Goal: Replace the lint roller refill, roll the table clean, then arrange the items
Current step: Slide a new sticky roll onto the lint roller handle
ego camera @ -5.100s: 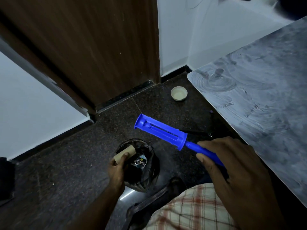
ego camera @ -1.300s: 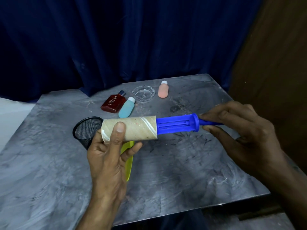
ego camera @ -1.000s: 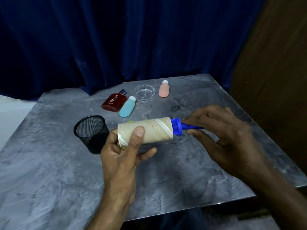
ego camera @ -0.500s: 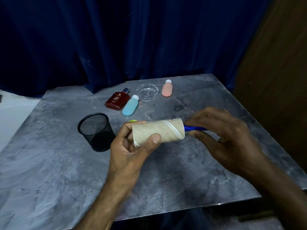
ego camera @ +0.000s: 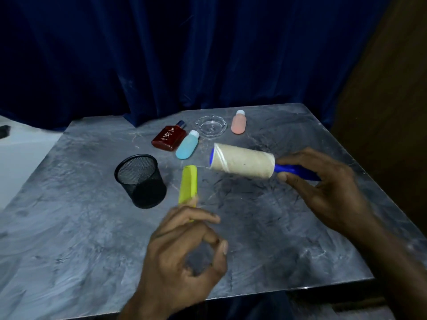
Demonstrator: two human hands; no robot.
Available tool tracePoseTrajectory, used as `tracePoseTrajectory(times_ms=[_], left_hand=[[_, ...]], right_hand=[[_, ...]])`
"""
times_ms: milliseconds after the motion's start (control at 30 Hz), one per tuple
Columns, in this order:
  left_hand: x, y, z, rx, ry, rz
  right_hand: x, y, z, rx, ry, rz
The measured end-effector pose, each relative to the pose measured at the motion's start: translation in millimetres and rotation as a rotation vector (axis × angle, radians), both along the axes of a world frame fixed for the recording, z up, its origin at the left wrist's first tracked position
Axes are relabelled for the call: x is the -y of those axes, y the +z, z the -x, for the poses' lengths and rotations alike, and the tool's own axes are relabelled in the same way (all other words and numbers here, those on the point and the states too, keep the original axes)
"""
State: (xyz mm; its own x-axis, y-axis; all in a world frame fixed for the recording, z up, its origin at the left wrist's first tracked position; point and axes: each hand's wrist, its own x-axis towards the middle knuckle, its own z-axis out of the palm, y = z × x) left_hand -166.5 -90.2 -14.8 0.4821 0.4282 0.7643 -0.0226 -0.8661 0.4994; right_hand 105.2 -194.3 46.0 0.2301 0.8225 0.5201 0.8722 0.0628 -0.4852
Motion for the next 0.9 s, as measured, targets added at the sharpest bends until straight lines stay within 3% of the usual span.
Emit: tracePoseTrajectory(times_ms=[100,233,400,533,900], left_hand=[[-4,-9,-5,-0.111,0.035,0.162],[-21,-17,-31,-0.406,0.077,0.328],[-33,-27,-85,-0.659,0.076,0.161],[-45,-41,-116,-0.833,0.195,0.134],[-84,-57,-150,-0.992,0.298,0.094]], right_hand=[[0,-16,1,0.004,-0.125,0.040],[-9,-39,10,-0.082,-0.322,0.102],[-26,-60,20,-0.172,-0.450,0.153],[-37,-64,21,-0.185,-0.490,0.223],[-53,-60,11,0.054,-0.627,0.447]])
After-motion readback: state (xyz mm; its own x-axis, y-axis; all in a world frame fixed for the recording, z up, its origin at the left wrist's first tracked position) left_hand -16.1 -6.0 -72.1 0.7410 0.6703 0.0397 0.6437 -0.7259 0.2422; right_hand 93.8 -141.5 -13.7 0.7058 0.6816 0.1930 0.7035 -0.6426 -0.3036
